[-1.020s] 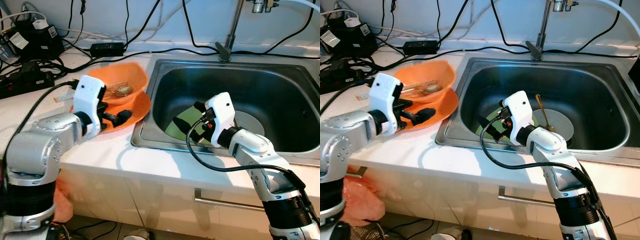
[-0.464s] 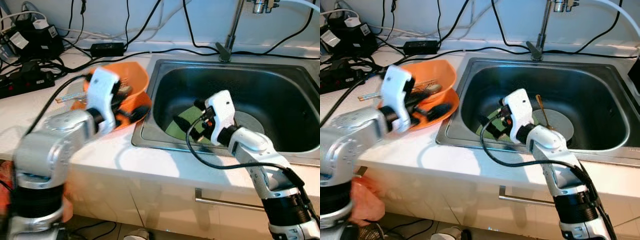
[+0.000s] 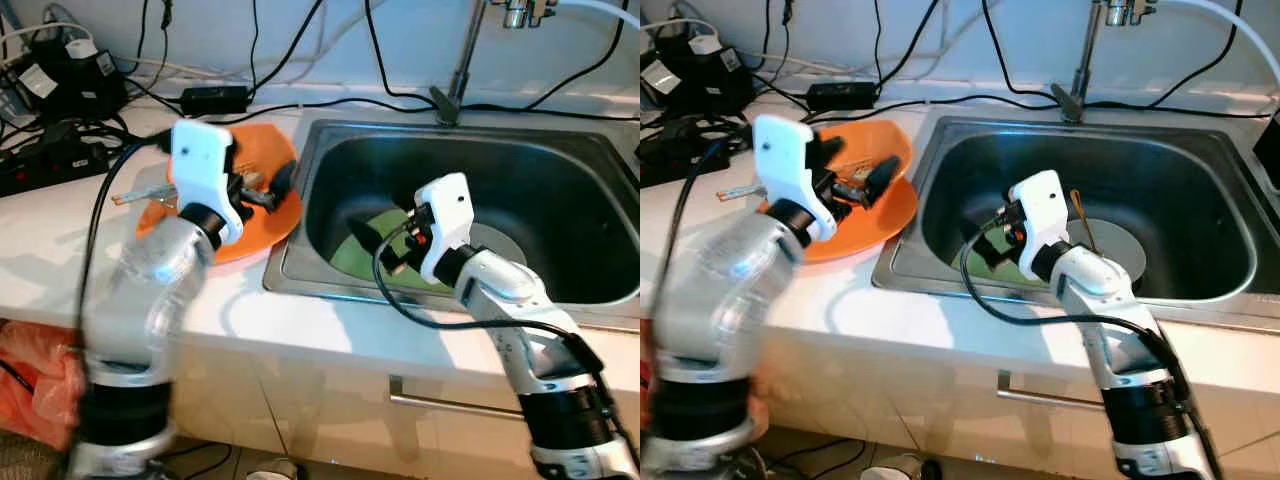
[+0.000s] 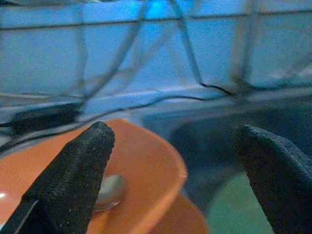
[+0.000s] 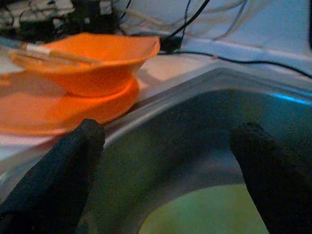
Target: Kitchen organization
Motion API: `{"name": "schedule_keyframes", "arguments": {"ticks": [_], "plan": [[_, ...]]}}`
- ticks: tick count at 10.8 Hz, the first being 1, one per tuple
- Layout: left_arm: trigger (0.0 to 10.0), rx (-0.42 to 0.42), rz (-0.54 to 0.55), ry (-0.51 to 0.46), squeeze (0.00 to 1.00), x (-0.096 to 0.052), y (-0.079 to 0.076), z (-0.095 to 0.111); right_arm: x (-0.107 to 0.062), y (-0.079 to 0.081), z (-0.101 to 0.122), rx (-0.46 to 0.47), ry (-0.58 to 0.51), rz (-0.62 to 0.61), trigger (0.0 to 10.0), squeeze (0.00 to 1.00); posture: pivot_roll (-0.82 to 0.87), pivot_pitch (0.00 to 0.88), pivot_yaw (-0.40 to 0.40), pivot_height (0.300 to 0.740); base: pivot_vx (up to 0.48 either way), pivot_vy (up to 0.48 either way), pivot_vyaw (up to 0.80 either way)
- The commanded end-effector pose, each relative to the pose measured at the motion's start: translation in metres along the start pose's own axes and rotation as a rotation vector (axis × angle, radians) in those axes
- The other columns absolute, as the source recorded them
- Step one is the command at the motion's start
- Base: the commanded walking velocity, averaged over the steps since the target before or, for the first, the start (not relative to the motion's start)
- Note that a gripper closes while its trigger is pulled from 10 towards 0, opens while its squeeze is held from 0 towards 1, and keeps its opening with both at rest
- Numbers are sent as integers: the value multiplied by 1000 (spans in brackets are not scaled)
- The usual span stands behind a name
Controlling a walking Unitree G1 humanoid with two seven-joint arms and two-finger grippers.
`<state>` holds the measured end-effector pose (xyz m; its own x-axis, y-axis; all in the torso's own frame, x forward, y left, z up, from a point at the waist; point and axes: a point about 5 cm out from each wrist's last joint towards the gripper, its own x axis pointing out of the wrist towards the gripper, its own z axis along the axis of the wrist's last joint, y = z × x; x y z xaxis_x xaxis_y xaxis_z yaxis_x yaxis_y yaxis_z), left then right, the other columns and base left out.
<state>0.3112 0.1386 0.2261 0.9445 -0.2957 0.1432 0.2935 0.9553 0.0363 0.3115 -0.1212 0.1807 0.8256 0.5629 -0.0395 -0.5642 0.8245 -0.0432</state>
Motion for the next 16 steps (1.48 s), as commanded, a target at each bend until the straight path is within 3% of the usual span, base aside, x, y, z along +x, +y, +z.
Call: {"name": "schedule_keyframes", "arguments": {"ticks": [1, 3, 4, 5, 7, 10, 14, 16], "plan": [[10000, 15, 80, -33, 0, 1, 7, -5, 1, -7, 10, 0, -52, -58, 10000, 0, 160, 0, 63, 740, 0, 0, 0], [10000, 67, 130, -51, 0, 5, 4, -24, 0, -7, 15, 9, -91, -112, 10000, 0, 123, 0, 84, 740, 0, 0, 0], [10000, 52, 119, -39, 0, 5, 0, -32, -1, -4, 14, -1, -87, -101, 10000, 0, 118, 0, 86, 740, 0, 0, 0], [10000, 123, 99, -82, 0, 2, -6, -35, -7, -7, 13, -1, -97, -128, 10000, 0, 107, 0, 89, 740, 0, 0, 0], [10000, 151, 141, -89, 0, 0, 0, -41, -12, -9, 14, -4, -124, -173, 10000, 0, 101, 0, 83, 740, 0, 0, 0], [10000, 252, 279, -129, 0, -10, 23, -42, -12, -5, 12, -16, -122, -170, 10000, 0, 114, 0, 77, 740, 0, 0, 0], [10000, 217, 410, -61, 0, -24, 47, -60, -15, -3, 9, -19, -93, -137, 10000, 0, 113, 0, 77, 740, 0, 0, 0], [10000, 187, 397, -34, 0, -22, 43, -67, -22, 9, 10, -25, -71, 22, 10000, 0, 109, 0, 81, 740, 0, 0, 0]]}}
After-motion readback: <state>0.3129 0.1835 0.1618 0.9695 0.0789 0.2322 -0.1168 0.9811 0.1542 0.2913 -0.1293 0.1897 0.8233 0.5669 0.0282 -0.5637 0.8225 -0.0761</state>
